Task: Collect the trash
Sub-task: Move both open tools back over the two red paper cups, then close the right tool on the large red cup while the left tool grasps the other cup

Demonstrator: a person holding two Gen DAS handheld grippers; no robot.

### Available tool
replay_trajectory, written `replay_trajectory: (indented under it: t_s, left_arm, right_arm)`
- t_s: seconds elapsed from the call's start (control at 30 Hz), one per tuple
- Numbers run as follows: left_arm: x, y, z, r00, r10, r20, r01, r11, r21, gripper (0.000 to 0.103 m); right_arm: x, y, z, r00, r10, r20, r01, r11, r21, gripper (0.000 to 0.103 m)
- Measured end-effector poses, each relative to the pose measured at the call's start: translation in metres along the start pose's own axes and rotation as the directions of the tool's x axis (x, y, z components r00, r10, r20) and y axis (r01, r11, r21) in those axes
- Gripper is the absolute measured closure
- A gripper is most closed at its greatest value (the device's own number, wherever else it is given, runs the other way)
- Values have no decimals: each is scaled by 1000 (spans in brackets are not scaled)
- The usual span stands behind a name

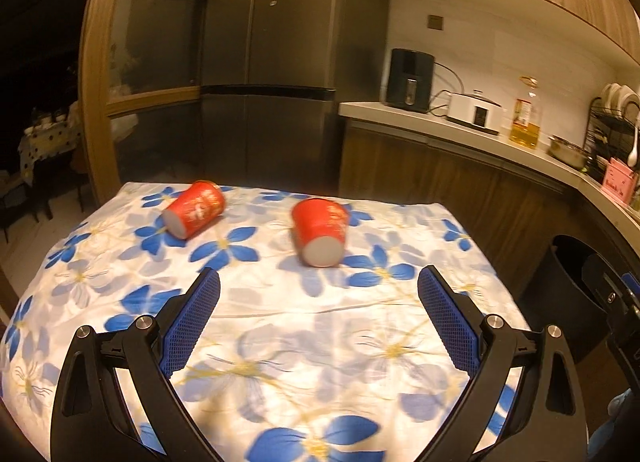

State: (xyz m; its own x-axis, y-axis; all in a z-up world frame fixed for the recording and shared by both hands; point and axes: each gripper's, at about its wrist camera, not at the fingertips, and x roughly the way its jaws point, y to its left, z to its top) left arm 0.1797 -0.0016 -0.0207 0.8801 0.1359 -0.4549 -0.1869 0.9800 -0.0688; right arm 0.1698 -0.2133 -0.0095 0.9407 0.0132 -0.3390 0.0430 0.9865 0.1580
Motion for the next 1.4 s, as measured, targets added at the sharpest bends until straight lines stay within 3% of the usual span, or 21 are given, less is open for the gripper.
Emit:
replay_trajectory:
  t_s: [0.37, 0.53, 0.8, 1.1, 1.4]
  left_arm:
    - [32, 77, 9, 994, 105, 20, -104, 994, -44, 8]
    - [63, 116, 22, 996, 87, 25, -85, 993, -82, 8]
    - [122, 158, 42, 999, 31, -7, -32, 992, -124, 8]
    - [179, 163, 51, 995, -22, -98, 14, 996, -89, 8]
    - [207, 174, 52, 985, -58, -160, 41, 993, -112, 10]
  right_arm:
    - [39, 64, -14, 990, 132, -54, -133, 991, -4, 21]
    - [70, 99, -19, 976, 205, -76, -206, 978, -10, 21]
    - [114, 139, -24, 971, 217, -97, -221, 975, -31, 21]
    - [166, 158, -29, 964, 203, -170, -205, 979, 2, 21]
    - [206, 174, -33, 941, 225, -251, -226, 974, 27, 21]
